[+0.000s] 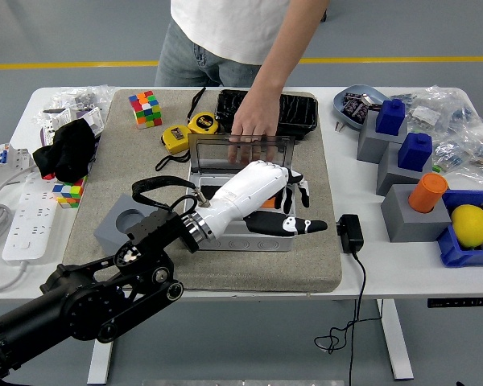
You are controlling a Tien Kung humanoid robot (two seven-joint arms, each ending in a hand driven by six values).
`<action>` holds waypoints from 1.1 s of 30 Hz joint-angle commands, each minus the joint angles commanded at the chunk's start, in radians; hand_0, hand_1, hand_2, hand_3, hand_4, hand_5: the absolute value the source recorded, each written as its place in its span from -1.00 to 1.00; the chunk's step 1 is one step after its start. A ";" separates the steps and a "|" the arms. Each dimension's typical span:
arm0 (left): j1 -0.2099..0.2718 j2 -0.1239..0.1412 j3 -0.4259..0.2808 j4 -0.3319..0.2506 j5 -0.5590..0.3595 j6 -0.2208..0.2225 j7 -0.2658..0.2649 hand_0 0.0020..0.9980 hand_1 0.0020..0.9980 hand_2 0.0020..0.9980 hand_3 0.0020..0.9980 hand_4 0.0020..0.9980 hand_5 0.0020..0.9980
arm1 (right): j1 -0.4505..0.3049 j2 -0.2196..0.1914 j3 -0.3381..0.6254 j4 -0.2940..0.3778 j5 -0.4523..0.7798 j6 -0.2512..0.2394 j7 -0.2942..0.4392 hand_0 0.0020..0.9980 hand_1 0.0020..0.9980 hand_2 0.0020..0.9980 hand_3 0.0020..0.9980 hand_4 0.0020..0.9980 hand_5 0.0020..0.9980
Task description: Fetch the battery,place it into the box,close the lid of the box
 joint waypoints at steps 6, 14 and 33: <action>0.017 -0.015 -0.159 -0.123 -0.224 -0.237 0.084 -0.39 -0.67 -0.51 -0.33 1.00 0.92 | 0.001 0.002 0.004 0.001 -0.002 0.000 -0.001 0.51 0.40 0.43 0.51 1.00 0.96; 0.001 -0.047 -0.285 -0.049 -0.544 0.002 -0.055 0.23 0.41 0.33 0.22 1.00 0.78 | 0.002 0.004 0.004 0.000 -0.002 0.001 -0.001 0.51 0.40 0.43 0.51 1.00 0.96; -0.042 -0.041 -0.244 0.150 0.183 -0.116 0.156 1.00 1.00 1.00 0.95 1.00 1.00 | 0.002 0.003 -0.004 -0.001 0.005 0.003 -0.001 0.51 0.40 0.43 0.51 1.00 0.97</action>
